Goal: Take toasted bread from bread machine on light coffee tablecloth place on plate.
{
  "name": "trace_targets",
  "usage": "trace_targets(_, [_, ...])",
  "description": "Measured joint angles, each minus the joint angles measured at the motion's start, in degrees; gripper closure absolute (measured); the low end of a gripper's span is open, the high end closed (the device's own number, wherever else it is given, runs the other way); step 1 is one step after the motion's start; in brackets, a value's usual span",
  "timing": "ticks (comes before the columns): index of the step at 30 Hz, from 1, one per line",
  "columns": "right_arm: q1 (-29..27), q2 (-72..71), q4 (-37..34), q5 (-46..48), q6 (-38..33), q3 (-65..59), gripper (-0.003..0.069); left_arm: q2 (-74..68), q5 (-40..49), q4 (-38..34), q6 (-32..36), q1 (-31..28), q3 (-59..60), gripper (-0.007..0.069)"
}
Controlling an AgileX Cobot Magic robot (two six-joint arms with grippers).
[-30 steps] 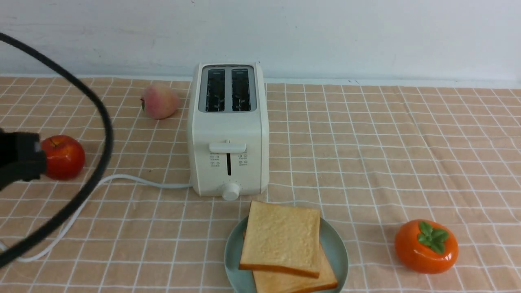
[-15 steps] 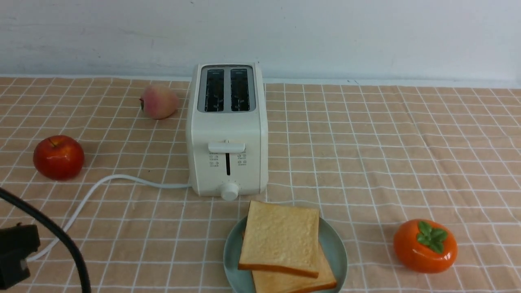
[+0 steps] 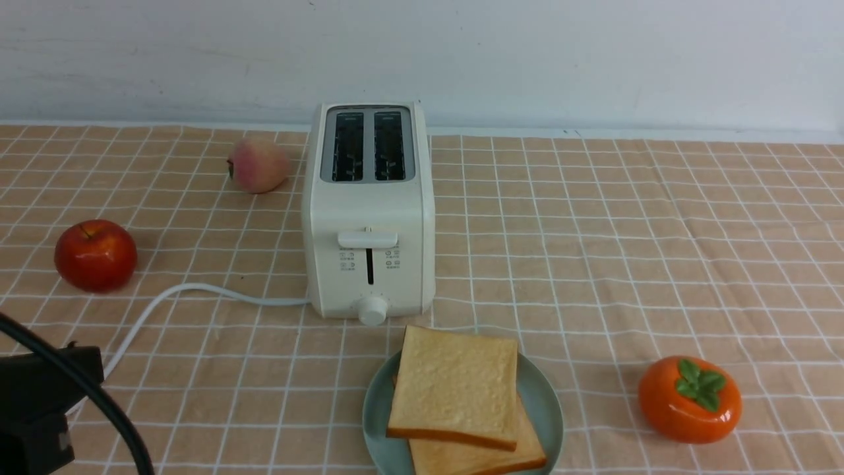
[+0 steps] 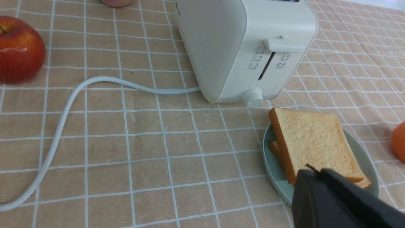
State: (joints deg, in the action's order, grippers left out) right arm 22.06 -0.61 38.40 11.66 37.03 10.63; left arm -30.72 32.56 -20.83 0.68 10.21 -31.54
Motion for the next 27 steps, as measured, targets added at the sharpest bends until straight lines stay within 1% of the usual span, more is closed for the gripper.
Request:
trace_targets(9, [0.0,-0.06,0.44,-0.02,0.15,0.0,0.0668,0.0,-0.52,-1.89,0.01,0.0,0.0,0.0638])
trace_targets(27, [0.0,-0.06,1.07,-0.02,0.15,0.0,0.0655,0.13,-0.69,-1.93,0.06,0.0,0.13,0.0638])
